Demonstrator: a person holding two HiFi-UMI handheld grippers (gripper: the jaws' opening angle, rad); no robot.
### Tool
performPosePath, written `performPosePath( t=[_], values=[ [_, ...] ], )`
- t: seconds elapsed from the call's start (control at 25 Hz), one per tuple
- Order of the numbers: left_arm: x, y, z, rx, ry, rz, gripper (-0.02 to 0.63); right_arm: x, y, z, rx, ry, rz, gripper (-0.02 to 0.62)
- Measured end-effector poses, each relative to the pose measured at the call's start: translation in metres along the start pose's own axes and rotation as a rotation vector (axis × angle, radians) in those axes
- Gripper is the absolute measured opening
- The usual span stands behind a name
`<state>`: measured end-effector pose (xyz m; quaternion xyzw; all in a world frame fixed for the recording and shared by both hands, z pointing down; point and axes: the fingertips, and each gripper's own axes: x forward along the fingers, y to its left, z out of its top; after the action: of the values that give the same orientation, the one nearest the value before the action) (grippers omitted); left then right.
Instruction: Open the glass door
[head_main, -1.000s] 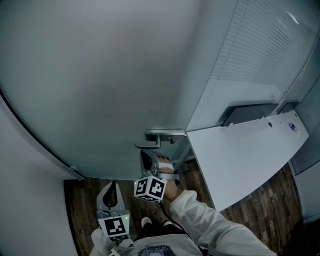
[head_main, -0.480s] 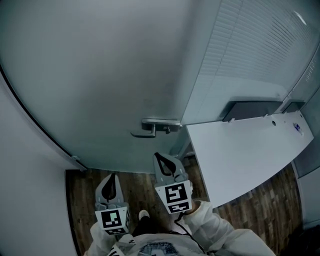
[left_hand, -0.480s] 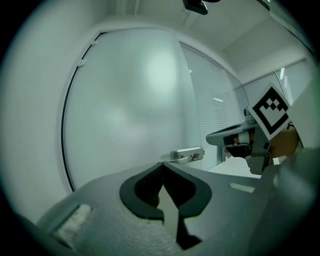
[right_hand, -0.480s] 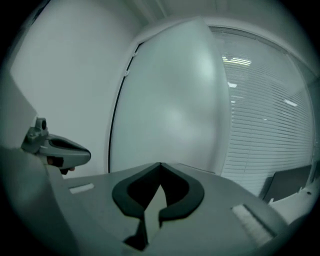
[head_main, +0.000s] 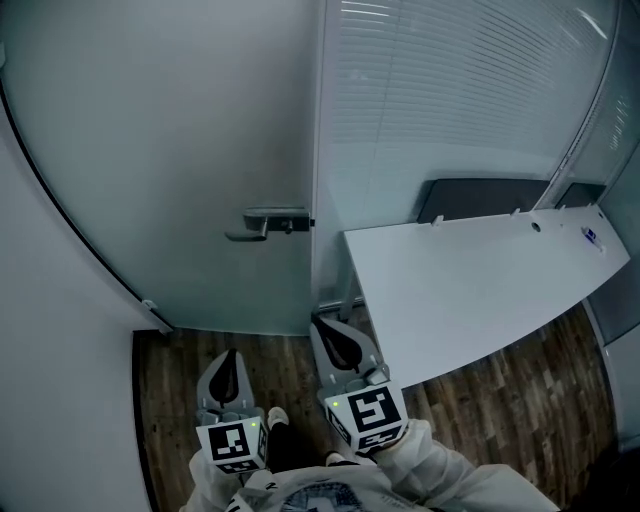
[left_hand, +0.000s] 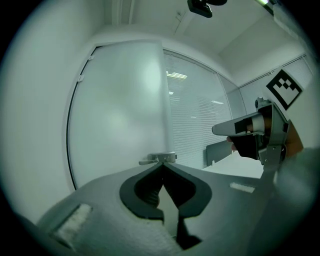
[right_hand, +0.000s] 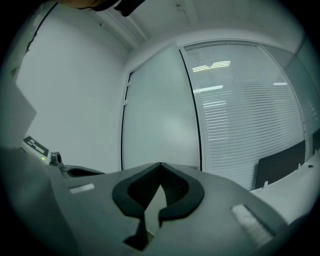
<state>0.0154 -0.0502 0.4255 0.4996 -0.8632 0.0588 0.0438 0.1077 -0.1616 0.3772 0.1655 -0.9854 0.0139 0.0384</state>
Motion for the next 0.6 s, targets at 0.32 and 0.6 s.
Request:
performPosePath(
  t=[0.32,0.6],
  values=[
    [-0.078,-0.057,0.009,0.007,-0.019,0.022,0.003,-0.101,0.007,-0.002,0.01,-0.014,0.001,0.003],
    [-0.108,-0.065,0.014,0.055,-0.042,0.013,0.003,-0.127,0.022,-0.012,0.045,0.015,0.001,0.003]
  ],
)
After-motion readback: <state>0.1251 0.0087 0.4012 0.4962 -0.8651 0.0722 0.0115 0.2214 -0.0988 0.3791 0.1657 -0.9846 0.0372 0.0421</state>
